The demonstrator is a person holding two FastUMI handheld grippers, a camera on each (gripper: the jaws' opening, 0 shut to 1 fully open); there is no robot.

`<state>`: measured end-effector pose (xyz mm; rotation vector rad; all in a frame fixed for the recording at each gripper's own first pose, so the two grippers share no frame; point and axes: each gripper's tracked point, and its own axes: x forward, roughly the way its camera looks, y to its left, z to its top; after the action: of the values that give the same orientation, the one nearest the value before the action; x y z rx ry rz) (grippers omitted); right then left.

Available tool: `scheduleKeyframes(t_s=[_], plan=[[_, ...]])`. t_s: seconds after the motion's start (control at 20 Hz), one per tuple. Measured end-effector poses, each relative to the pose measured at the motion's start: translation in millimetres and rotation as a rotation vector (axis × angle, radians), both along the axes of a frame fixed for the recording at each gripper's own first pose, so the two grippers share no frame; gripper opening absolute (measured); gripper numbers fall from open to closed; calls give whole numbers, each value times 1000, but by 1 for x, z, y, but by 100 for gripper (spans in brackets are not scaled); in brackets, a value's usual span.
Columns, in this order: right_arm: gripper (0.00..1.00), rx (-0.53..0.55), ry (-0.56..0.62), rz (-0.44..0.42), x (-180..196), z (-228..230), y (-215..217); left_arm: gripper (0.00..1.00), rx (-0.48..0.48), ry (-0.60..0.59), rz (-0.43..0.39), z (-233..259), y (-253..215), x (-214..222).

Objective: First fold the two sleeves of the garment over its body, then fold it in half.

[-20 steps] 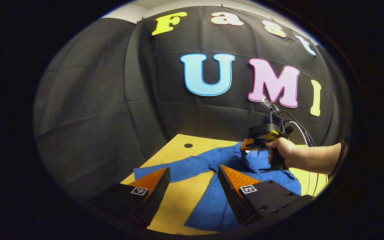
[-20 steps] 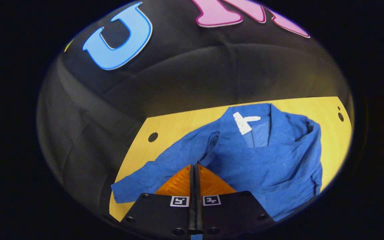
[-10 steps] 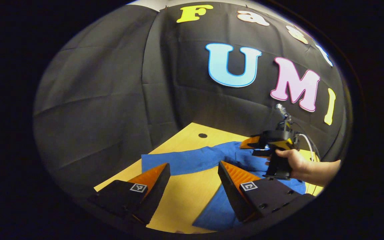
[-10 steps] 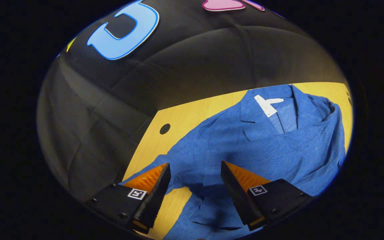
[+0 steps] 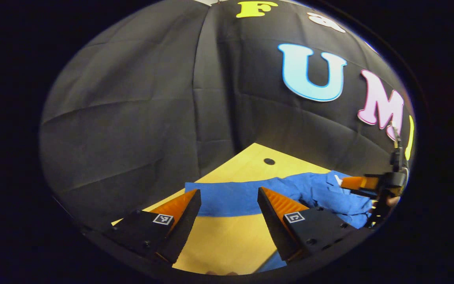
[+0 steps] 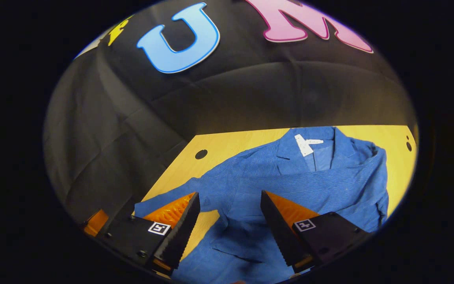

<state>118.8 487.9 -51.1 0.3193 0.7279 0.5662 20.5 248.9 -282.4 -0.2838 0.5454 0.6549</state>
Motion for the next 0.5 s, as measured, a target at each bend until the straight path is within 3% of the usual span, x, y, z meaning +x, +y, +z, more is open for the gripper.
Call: scheduleKeyframes(t_s=[0.2, 0.5], plan=[[98, -45, -117, 58, -33, 23, -26, 84, -63, 33, 87, -41, 39, 4], [98, -94, -285, 164, -93, 38, -44, 83, -126, 224, 129, -116, 76, -5]])
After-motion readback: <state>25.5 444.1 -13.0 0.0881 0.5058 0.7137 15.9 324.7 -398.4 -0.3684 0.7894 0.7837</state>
